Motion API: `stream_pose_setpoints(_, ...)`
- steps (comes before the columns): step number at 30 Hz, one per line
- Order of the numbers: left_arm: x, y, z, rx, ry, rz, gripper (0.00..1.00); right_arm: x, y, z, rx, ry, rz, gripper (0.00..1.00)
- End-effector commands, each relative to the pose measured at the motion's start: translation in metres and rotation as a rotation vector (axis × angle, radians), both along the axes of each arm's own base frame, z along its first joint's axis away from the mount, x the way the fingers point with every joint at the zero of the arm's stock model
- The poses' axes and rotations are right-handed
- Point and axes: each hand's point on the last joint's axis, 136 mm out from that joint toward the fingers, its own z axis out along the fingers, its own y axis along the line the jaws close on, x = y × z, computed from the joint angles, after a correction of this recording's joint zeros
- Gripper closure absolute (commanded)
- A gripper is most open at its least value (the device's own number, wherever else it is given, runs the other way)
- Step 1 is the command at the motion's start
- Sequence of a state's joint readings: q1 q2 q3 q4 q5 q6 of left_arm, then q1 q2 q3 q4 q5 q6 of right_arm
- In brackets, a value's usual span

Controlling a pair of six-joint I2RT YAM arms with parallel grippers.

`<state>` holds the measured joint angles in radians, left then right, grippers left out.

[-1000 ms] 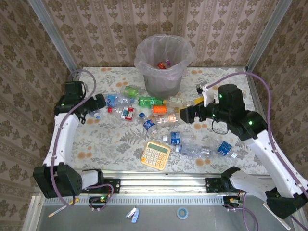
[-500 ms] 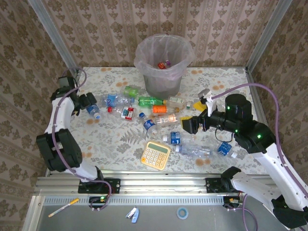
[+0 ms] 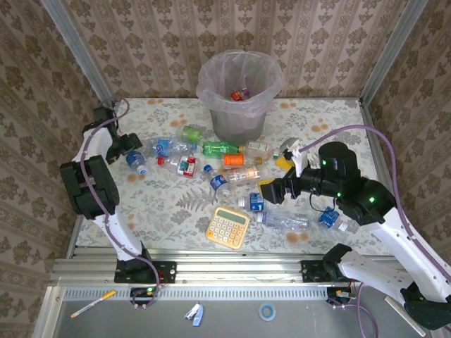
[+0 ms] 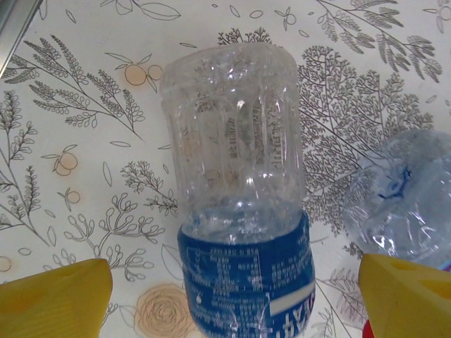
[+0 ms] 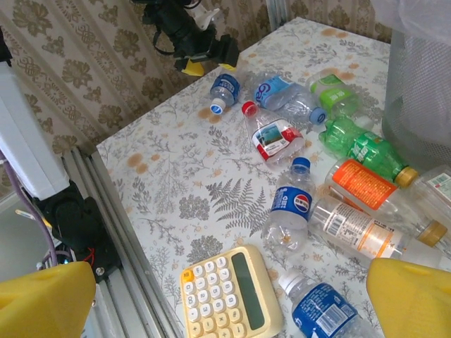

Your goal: Throw the plastic bottles in the bin

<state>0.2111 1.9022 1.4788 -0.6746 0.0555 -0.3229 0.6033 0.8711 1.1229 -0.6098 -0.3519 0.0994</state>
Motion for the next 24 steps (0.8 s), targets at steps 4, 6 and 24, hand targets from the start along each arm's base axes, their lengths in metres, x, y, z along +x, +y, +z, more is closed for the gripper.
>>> stream_pose_setpoints(4,0.011,0.008,-0.026,-0.008,0.039,0.048,0.10,0.000,0.005,-0.014,-0.051,0.011,0.009,0.00)
stream_pose_setpoints(6,0.011,0.008,-0.036,-0.009,0.047,0.053,0.10,0.000,0.005,-0.018,-0.061,0.013,0.006,0.00)
stream_pose_setpoints(24,0.004,-0.004,-0.065,-0.033,0.107,-0.008,0.40,-0.005,-0.005,-0.042,-0.113,0.038,-0.027,0.00)
